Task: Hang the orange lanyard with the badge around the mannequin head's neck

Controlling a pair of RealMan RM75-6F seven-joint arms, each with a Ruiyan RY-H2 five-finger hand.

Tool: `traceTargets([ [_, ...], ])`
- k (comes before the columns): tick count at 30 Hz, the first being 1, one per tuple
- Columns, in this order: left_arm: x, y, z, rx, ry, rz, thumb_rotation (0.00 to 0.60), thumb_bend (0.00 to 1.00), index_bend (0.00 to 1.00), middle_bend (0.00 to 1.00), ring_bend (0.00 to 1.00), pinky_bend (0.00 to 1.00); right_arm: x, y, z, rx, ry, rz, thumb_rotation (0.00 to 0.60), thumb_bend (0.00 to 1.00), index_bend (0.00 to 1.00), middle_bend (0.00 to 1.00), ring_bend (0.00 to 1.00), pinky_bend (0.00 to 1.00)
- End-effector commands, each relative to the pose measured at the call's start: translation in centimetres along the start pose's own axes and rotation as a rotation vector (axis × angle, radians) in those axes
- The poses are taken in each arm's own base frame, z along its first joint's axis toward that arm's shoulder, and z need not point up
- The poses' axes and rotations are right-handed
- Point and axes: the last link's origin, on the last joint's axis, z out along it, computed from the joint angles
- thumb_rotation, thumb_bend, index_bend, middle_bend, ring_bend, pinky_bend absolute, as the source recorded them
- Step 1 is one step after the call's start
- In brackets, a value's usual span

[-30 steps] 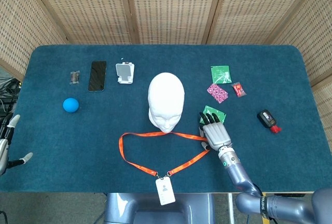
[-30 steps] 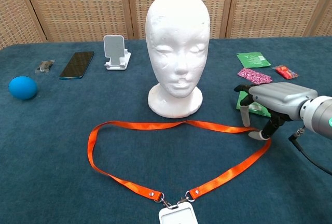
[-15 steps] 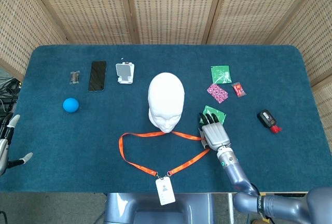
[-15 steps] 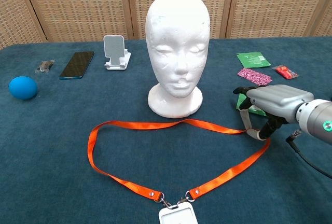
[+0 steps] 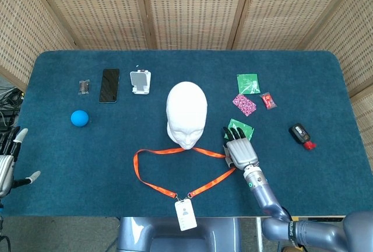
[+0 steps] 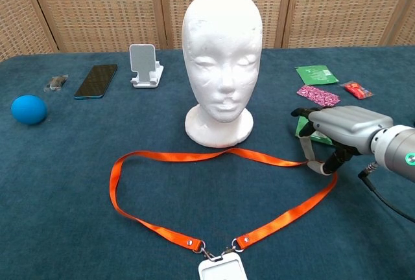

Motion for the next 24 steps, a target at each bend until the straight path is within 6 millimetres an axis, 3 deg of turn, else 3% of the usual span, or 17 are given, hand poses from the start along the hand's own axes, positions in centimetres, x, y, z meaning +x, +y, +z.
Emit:
traceTargets([
  [1, 0.0, 1.2, 1.0, -0.052, 0.017, -0.029, 0.6, 0.0, 0.0, 0.0, 0.0, 0.0, 0.3, 0.2, -0.3, -0.002, 0.0, 0.035, 0.6, 0.66, 0.69, 0.0, 0.0, 0.0],
  [5, -0.6, 3.5, 3.0, -0.154, 0.011, -0.029, 0.6, 0.0, 0.0, 0.0, 0.0, 0.0, 0.8, 0.4, -0.6, 0.008, 0.001, 0.049, 0.6, 0.67, 0.7, 0.01, 0.0, 0.0],
  [6, -1.0, 5.0, 4.0, -0.204, -0.009, -0.041, 0.6, 0.0, 0.02, 0.0, 0.0, 0.0, 1.0, 0.5, -0.7, 0.011, 0.004, 0.056, 0.6, 0.68, 0.7, 0.01, 0.0, 0.0],
  [10, -2.6, 8.1, 6.8, -0.297, -0.069, -0.086, 0.6, 0.03, 0.21, 0.0, 0.0, 0.0, 1.4, 0.6, -0.8, 0.01, 0.005, 0.095, 0.6, 0.69, 0.71, 0.02, 0.0, 0.0],
  [12, -3.3, 9.3, 7.9, -0.326, -0.089, -0.1, 0.6, 0.11, 0.3, 0.0, 0.0, 0.0, 1.6, 0.6, -0.9, 0.01, 0.006, 0.108, 0.6, 0.69, 0.71, 0.02, 0.0, 0.0],
  [15, -5.3, 12.1, 9.7, -0.38, -0.131, -0.059, 0.6, 0.2, 0.35, 0.0, 0.0, 0.0, 1.7, 0.9, -1.0, 0.009, 0.008, 0.109, 0.6, 0.69, 0.72, 0.03, 0.0, 0.0],
  [19, -7.1, 14.9, 10.7, -0.425, -0.161, 0.012, 0.6, 0.29, 0.38, 0.0, 0.0, 0.0, 1.6, 1.2, -1.0, 0.005, 0.001, 0.109, 0.6, 0.69, 0.72, 0.03, 0.0, 0.0],
  [24, -8.9, 18.1, 11.5, -0.435, -0.185, 0.035, 0.6, 0.29, 0.4, 0.0, 0.0, 0.0, 1.5, 1.3, -1.1, 0.013, -0.004, 0.099, 0.6, 0.7, 0.73, 0.04, 0.0, 0.0],
])
